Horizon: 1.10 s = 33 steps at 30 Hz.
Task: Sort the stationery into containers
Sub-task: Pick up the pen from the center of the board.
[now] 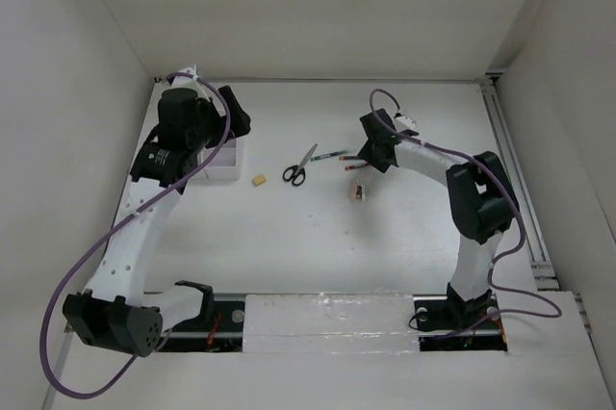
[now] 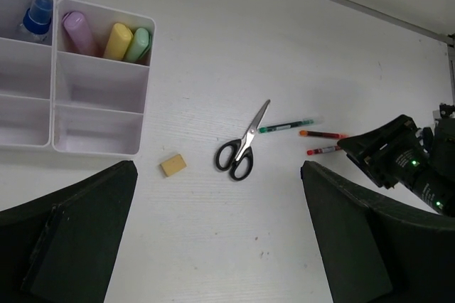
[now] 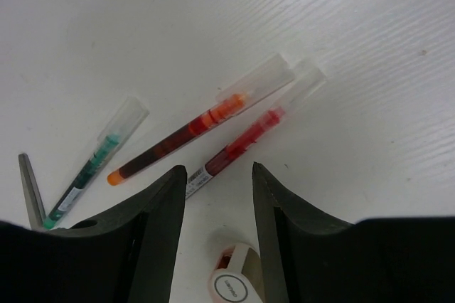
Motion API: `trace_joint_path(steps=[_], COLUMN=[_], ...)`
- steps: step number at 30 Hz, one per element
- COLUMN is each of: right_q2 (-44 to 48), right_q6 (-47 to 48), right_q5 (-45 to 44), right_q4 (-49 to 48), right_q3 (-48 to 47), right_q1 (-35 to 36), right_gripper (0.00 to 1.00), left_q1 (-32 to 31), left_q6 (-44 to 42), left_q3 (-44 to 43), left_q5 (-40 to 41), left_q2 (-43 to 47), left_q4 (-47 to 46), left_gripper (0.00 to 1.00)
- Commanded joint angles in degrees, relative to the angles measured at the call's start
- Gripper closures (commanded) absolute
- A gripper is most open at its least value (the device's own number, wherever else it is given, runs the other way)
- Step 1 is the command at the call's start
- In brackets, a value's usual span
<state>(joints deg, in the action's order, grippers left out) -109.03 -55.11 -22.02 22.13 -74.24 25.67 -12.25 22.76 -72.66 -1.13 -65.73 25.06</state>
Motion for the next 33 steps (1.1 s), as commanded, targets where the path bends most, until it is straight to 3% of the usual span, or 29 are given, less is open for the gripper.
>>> trace_joint_path(steps=[1,16,33], right_q2=[-1.53,-6.72,-8.92], right_q6=[-1.84,-5.27,-6.41], right_q5=[-0.22,0.31,1.98], right_q4=[-0.16,2.57,5.47], right_q3=[-2.93,-7.06,-4.69], right_q1=[1.83,4.48,4.48], right_gripper=[0.52,0.54,0.54], left_q1=[0.21,0.21,0.21], left_q6=[-0.35,-0.35,-0.88], left_q3=[0.51,0.51,0.51], left_q5=[-0.98,-2.04,-2.04], left_q2=[2.01,2.54,3.07], left_q4=[-2.47,-2.47,-2.47], left_gripper=[0.0,0.0,0.0])
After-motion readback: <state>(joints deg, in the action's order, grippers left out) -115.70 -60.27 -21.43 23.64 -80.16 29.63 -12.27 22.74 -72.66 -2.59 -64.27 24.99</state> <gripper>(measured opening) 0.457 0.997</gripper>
